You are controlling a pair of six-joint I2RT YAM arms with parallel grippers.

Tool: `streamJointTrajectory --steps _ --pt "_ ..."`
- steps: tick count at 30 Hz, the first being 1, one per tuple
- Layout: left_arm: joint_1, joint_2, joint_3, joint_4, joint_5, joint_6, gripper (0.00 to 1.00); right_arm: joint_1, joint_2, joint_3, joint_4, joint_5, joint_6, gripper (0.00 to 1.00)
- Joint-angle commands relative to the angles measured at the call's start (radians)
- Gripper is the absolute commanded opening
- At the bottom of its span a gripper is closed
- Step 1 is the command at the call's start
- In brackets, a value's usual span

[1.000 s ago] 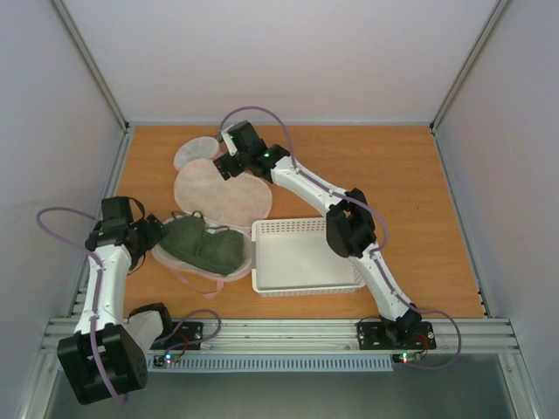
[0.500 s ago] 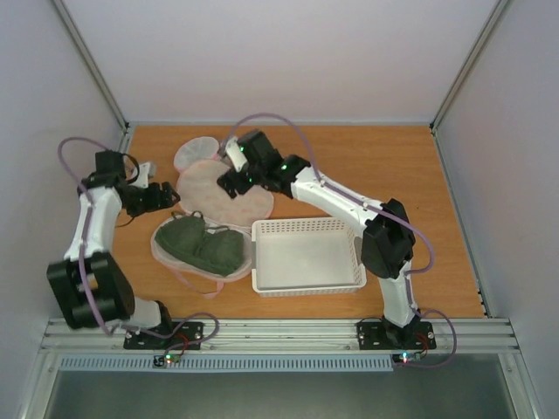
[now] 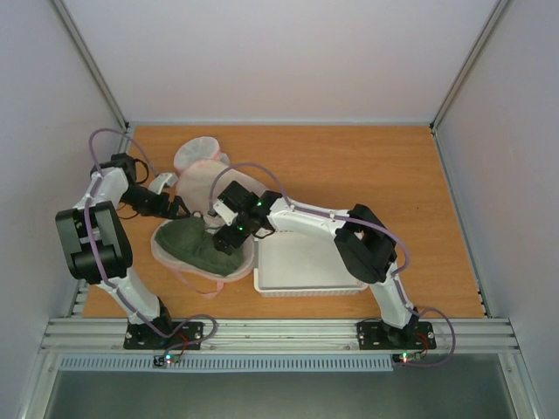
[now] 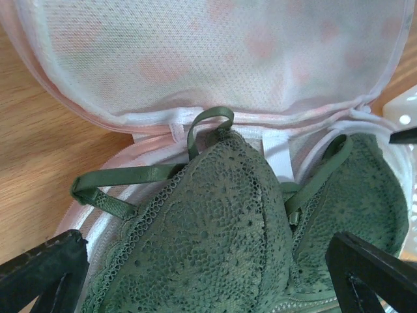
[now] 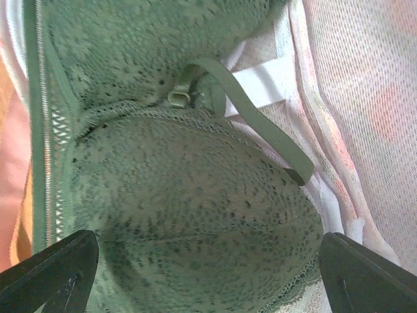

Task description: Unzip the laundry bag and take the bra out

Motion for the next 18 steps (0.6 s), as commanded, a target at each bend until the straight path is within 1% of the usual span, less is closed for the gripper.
streamJointTrajectory --steps 1,3,5,7,11,14,17,18 --pt "-0.003 0.010 0.006 -0.030 -0.007 0.161 0.99 0.007 0.026 0.009 -0.014 -0.026 0.017 0.94" --pt "-0.003 -0.001 -0.025 -0.045 -0.016 0.213 0.99 0.009 0.032 0.011 -0.017 -0.026 0.018 0.94" --pt "-0.003 -0.010 -0.063 -0.027 -0.031 0.251 0.99 0.010 0.043 0.020 -0.018 -0.033 0.014 0.92" --pt "-0.003 -0.012 -0.089 0.007 -0.033 0.256 0.98 0.011 0.058 0.037 -0.024 -0.038 0.010 0.90" --pt "-0.011 -0.012 -0.115 0.017 -0.026 0.261 0.93 0.014 0.073 0.058 -0.028 -0.037 -0.004 0.85" --pt "-0.019 -0.011 -0.136 0.023 -0.038 0.269 0.89 0.013 0.080 0.062 -0.031 -0.037 -0.006 0.78" --pt "-0.028 -0.010 -0.159 0.028 -0.055 0.283 0.82 0.015 0.079 0.064 -0.031 -0.044 -0.010 0.66" --pt "-0.030 -0.012 -0.167 0.030 -0.058 0.288 0.78 0.015 0.077 0.066 -0.031 -0.043 -0.012 0.60"
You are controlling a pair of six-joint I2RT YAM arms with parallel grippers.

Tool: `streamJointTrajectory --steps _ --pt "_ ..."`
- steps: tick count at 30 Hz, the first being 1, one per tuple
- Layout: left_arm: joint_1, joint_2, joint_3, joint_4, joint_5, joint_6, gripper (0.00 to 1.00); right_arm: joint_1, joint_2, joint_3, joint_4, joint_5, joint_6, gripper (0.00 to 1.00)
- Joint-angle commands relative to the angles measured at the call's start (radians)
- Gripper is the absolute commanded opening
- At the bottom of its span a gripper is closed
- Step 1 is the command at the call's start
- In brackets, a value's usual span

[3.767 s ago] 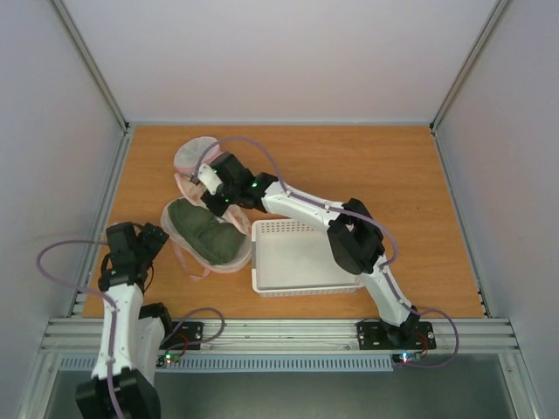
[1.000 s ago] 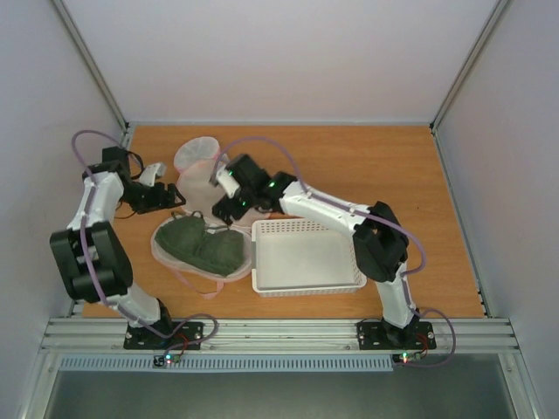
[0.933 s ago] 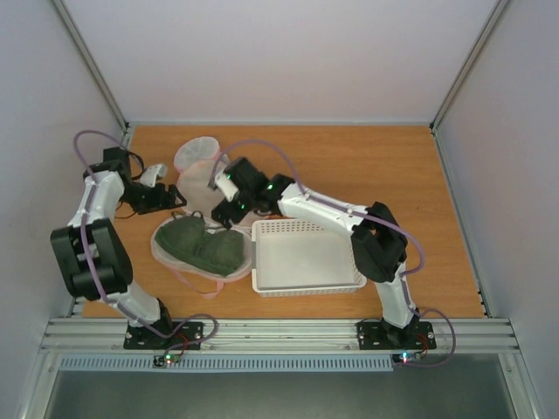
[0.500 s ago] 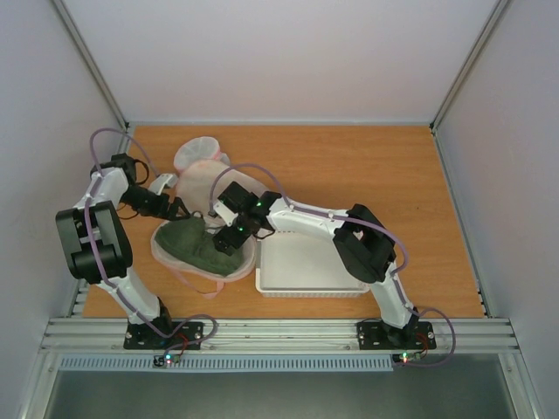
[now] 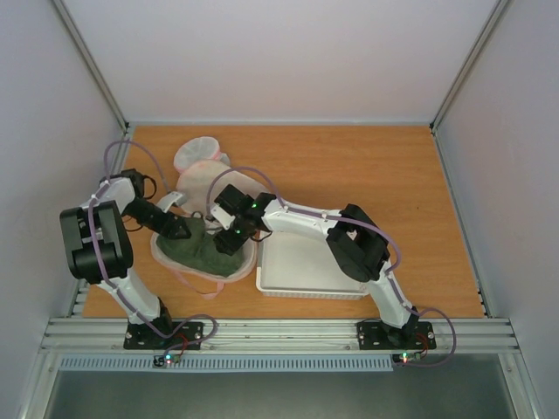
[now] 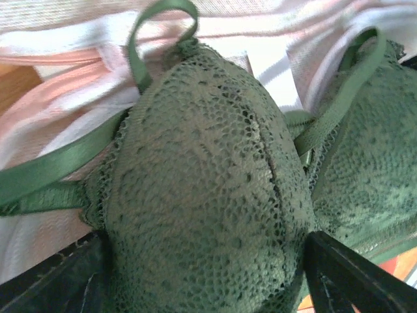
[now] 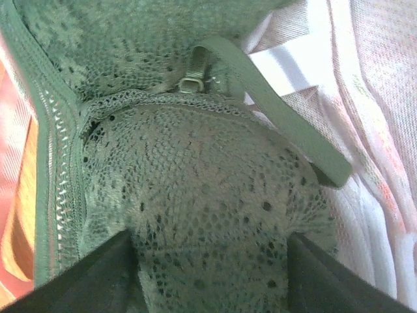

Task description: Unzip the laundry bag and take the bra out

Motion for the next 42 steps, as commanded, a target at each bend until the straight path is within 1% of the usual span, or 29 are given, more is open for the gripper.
streamJointTrajectory --steps 1,3,5,7,10,12,14,18,22,24,28,29,31,33,35,38,42 --pt "-0.013 -0.016 -0.035 0.024 -0.017 0.045 0.73 0.009 0.016 0.029 0.000 -0.012 -0.013 0.53" --pt "-0.014 -0.017 -0.037 0.033 -0.021 0.039 0.56 0.011 0.013 0.035 -0.002 -0.011 -0.016 0.43" --pt "-0.013 -0.021 -0.028 0.025 -0.014 0.023 0.39 0.012 0.009 0.043 -0.005 -0.009 -0.021 0.35" --pt "-0.014 -0.027 -0.013 -0.002 0.006 0.022 0.26 0.012 0.002 0.050 -0.011 -0.007 -0.030 0.31" --pt "-0.013 -0.044 0.007 -0.043 0.034 0.021 0.13 0.014 -0.013 0.069 -0.026 0.002 -0.042 0.27" --pt "-0.013 -0.061 0.017 -0.068 0.046 0.014 0.10 0.014 -0.032 0.083 -0.036 0.008 -0.050 0.24" --pt "-0.013 -0.085 0.029 -0.092 0.061 -0.001 0.10 0.014 -0.054 0.094 -0.044 0.003 -0.056 0.23" --pt "-0.013 -0.141 0.062 -0.148 0.106 -0.018 0.09 0.012 -0.090 0.120 -0.068 -0.008 -0.071 0.23" --pt "-0.014 -0.192 0.115 -0.183 0.106 -0.084 0.06 0.005 -0.124 0.145 -0.100 -0.009 -0.081 0.23" --pt "-0.015 -0.223 0.140 -0.213 0.126 -0.093 0.06 -0.006 -0.147 0.156 -0.112 -0.018 -0.081 0.22" --pt "-0.050 -0.287 0.194 -0.249 0.132 -0.142 0.06 -0.032 -0.200 0.184 -0.146 -0.027 -0.081 0.21" --pt "-0.065 -0.301 0.207 -0.249 0.130 -0.174 0.06 -0.038 -0.213 0.191 -0.163 -0.021 -0.081 0.22" --pt "-0.109 -0.330 0.225 -0.243 0.137 -0.225 0.07 -0.053 -0.246 0.193 -0.195 -0.004 -0.117 0.21" --pt "-0.164 -0.360 0.235 -0.213 0.147 -0.286 0.07 -0.073 -0.295 0.177 -0.232 0.021 -0.118 0.21" --pt "-0.223 -0.379 0.239 -0.179 0.145 -0.377 0.06 -0.091 -0.352 0.141 -0.266 0.052 -0.113 0.21" --pt "-0.334 -0.398 0.217 -0.111 0.137 -0.490 0.06 -0.116 -0.462 0.027 -0.304 0.100 -0.099 0.21" --pt "-0.485 -0.409 0.151 0.033 0.112 -0.725 0.04 -0.137 -0.615 -0.160 -0.343 0.152 -0.023 0.20"
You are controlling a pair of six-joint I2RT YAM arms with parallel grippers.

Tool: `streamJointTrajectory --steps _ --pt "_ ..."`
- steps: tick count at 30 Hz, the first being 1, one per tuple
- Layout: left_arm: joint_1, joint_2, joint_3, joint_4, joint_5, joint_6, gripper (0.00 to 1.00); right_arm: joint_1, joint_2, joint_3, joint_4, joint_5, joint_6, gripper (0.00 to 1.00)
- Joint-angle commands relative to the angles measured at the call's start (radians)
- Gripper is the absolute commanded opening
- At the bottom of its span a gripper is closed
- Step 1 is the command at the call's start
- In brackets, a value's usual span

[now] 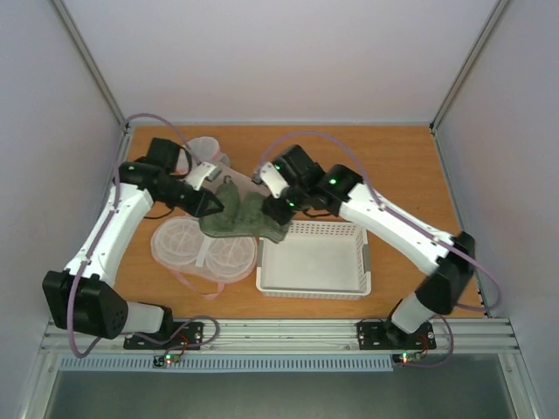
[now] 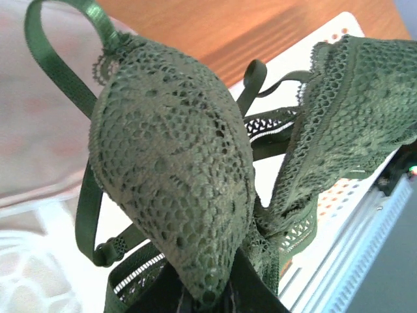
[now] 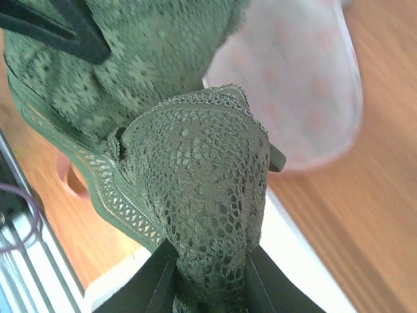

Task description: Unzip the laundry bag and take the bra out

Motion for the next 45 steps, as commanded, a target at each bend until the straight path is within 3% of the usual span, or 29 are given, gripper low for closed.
streamJointTrajectory --steps 1,7,15,21,25,34,45 --pt "-0.145 -0.012 -0.065 0.177 -0.010 -0.305 0.03 -0.021 -0.161 -0.179 -0.089 0.088 0.068 0.20" --pt "-0.322 0.029 -0.124 0.294 -0.052 -0.538 0.03 -0.062 -0.316 -0.385 -0.146 0.151 0.103 0.22" --pt "-0.511 0.109 -0.134 0.345 -0.171 -0.655 0.03 -0.081 -0.318 -0.325 -0.183 0.244 0.055 0.24" --pt "-0.552 0.177 -0.101 0.407 -0.242 -0.716 0.03 -0.083 -0.256 -0.255 -0.233 0.316 -0.127 0.24" --pt "-0.603 0.204 -0.093 0.438 -0.288 -0.732 0.03 -0.083 -0.251 -0.321 -0.271 0.401 -0.195 0.23" --pt "-0.691 0.295 -0.068 0.468 -0.352 -0.758 0.03 -0.083 -0.284 -0.513 -0.262 0.411 -0.225 0.24" --pt "-0.744 0.337 -0.084 0.441 -0.472 -0.771 0.08 -0.083 -0.241 -0.593 -0.171 0.426 -0.249 0.26"
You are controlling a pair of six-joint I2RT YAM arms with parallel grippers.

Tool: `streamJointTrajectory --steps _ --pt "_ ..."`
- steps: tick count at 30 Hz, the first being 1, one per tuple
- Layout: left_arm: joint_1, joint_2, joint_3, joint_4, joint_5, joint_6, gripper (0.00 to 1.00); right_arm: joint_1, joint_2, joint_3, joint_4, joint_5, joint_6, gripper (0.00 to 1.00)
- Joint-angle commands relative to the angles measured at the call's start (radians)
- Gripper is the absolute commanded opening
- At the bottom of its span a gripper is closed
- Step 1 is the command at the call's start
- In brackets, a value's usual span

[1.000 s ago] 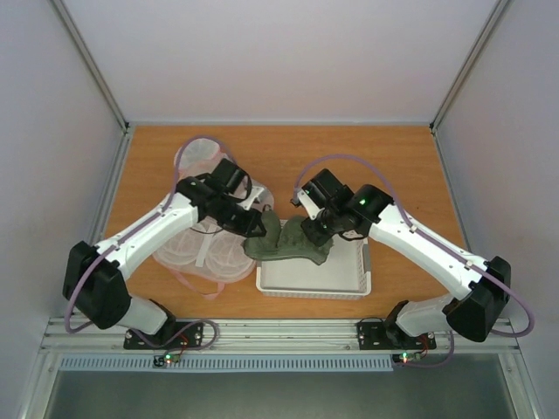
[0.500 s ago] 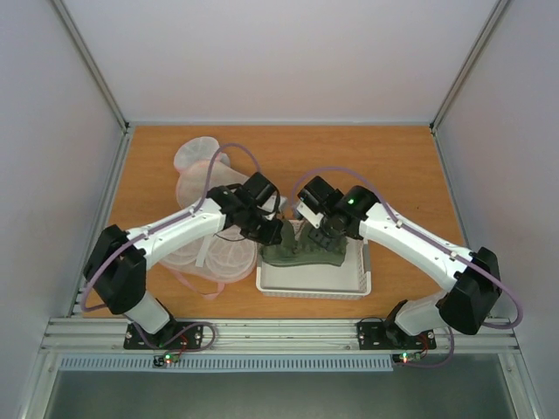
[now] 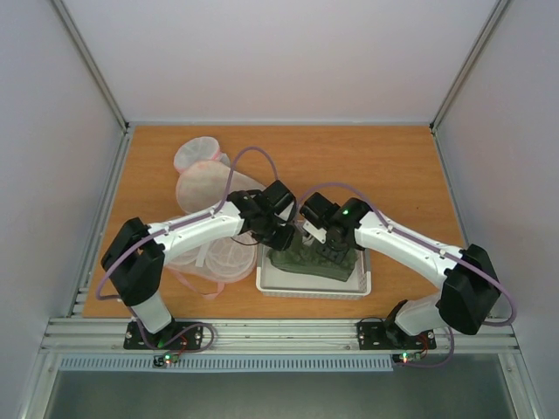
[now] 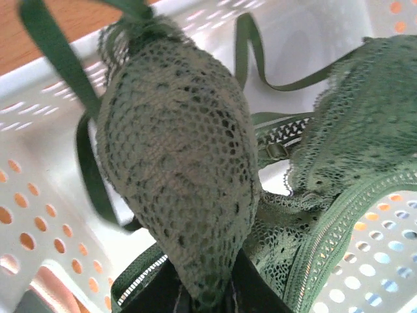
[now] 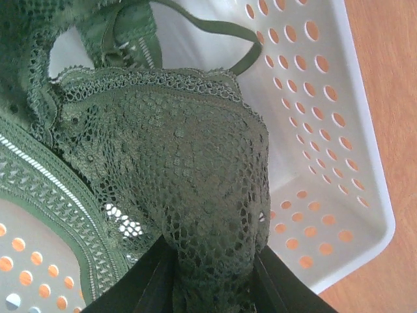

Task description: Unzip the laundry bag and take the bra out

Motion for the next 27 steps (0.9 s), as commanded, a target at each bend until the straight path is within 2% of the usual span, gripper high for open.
streamJointTrajectory --steps 1,5,11,15,18,20,23,27 --pt "0.000 0.014 -0.021 0.006 -0.071 -0.024 0.09 -0.006 0.022 -0.026 0.072 0.019 -0.033 0.26" --pt "-0.001 0.034 -0.060 0.034 -0.051 -0.031 0.21 -0.006 0.042 -0.037 0.101 0.040 -0.049 0.29" --pt "-0.005 0.051 -0.065 0.037 -0.036 -0.039 0.33 -0.007 0.088 -0.033 0.125 0.071 -0.070 0.36" --pt "-0.004 0.044 -0.063 0.030 -0.040 -0.038 0.42 -0.006 0.089 -0.032 0.136 0.111 -0.073 0.52" --pt "-0.004 0.043 -0.060 0.027 -0.036 -0.036 0.51 -0.007 0.076 -0.032 0.136 0.157 -0.071 0.69" --pt "-0.005 0.040 -0.055 0.022 -0.030 -0.035 0.58 -0.008 0.068 -0.035 0.131 0.180 -0.067 0.76" --pt "-0.006 0.031 -0.046 0.020 -0.018 -0.028 0.67 -0.010 0.051 -0.028 0.127 0.216 -0.058 0.79" --pt "-0.006 0.026 -0.023 0.012 -0.015 -0.015 0.71 -0.012 0.034 0.024 0.103 0.241 -0.031 0.79"
